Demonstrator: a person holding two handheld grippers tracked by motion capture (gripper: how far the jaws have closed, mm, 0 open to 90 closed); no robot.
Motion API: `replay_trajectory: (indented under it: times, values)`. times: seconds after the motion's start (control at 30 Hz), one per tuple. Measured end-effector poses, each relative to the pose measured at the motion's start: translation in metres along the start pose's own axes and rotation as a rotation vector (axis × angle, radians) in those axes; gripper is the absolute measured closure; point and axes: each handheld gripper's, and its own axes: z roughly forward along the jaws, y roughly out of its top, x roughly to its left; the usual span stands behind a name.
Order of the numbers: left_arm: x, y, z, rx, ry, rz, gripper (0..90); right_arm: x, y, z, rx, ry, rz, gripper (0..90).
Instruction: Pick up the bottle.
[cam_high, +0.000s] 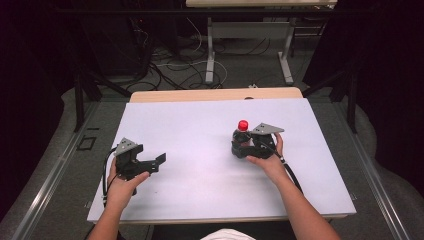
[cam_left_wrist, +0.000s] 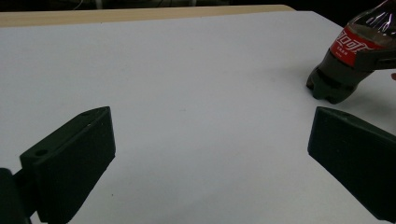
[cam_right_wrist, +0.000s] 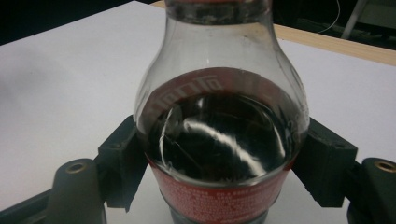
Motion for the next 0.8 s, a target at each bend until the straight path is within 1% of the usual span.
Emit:
replay_trajectory:
  times: [0.03, 0.07, 0.1, 0.13, 0.17, 0.2, 0.23, 0.27, 0.3, 0.33, 0.47, 0.57, 0.63, 0.73, 0.77, 0.8]
  values:
    - [0.0001, 0.0000, 0.0001, 0.000, 0.000, 0.000, 0.8, -0.0008, -0.0001, 0.0008, -0.003, 0.008, 0.001, 26.3]
    - [0.0000, -0.0001, 0.0001, 0.001, 0.001, 0.001, 0.8, -0.0014, -0.0003, 0.0012, 0.000, 0.006, -0.006, 26.2]
    - [-0.0001, -0.0001, 0.0002, 0.001, 0.001, 0.002, 0.8, -0.0008, -0.0004, 0.0018, 0.007, 0.007, 0.000, 26.1]
    - [-0.0002, -0.0001, 0.0002, 0.001, 0.000, 0.002, 0.8, -0.0008, -0.0009, 0.0034, 0.002, 0.006, -0.011, 26.0]
    - [-0.0002, -0.0001, 0.0002, 0.002, 0.001, 0.003, 0.8, 0.0001, -0.0014, 0.0050, 0.004, 0.002, -0.005, 26.0]
    - [-0.0002, -0.0001, 0.0001, 0.002, 0.001, 0.003, 0.8, -0.0006, -0.0013, 0.0047, 0.029, 0.009, -0.017, 26.0]
    - [-0.0001, -0.0001, 0.0002, 0.001, 0.001, 0.002, 0.8, 0.0000, -0.0025, 0.0070, 0.005, 0.006, -0.007, 26.1]
    - [0.0000, -0.0001, 0.0002, 0.001, 0.001, 0.002, 0.9, -0.0001, -0.0023, 0.0067, 0.018, 0.005, -0.008, 26.4]
    - [0.0002, -0.0003, 0.0003, 0.002, 0.002, 0.003, 0.9, -0.0003, -0.0023, 0.0070, 0.008, 0.002, -0.007, 26.4]
    - [0.0005, -0.0003, 0.0006, 0.000, 0.003, 0.006, 0.9, -0.0003, -0.0021, 0.0067, 0.012, 0.004, -0.007, 26.6]
    - [0.0005, -0.0005, 0.0009, 0.002, 0.004, 0.005, 1.0, 0.0019, -0.0016, 0.0062, 0.013, -0.009, -0.022, 27.6]
    - [0.0003, -0.0005, 0.0009, 0.001, 0.003, 0.005, 1.0, 0.0026, -0.0005, 0.0055, 0.019, -0.019, -0.047, 28.3]
    - [0.0003, -0.0006, 0.0010, 0.002, 0.004, 0.006, 1.1, 0.0025, -0.0004, 0.0052, 0.021, -0.018, -0.041, 28.4]
    - [0.0004, -0.0009, 0.0012, 0.002, 0.006, 0.001, 1.2, 0.0013, 0.0004, 0.0049, 0.027, -0.013, -0.053, 28.6]
    - [0.0004, -0.0010, 0.0013, 0.002, 0.006, -0.001, 1.2, 0.0027, 0.0008, 0.0049, 0.030, -0.018, -0.040, 28.6]
    - [0.0005, -0.0011, 0.0014, 0.001, 0.007, -0.002, 1.2, 0.0028, 0.0007, 0.0051, 0.027, -0.017, -0.043, 28.7]
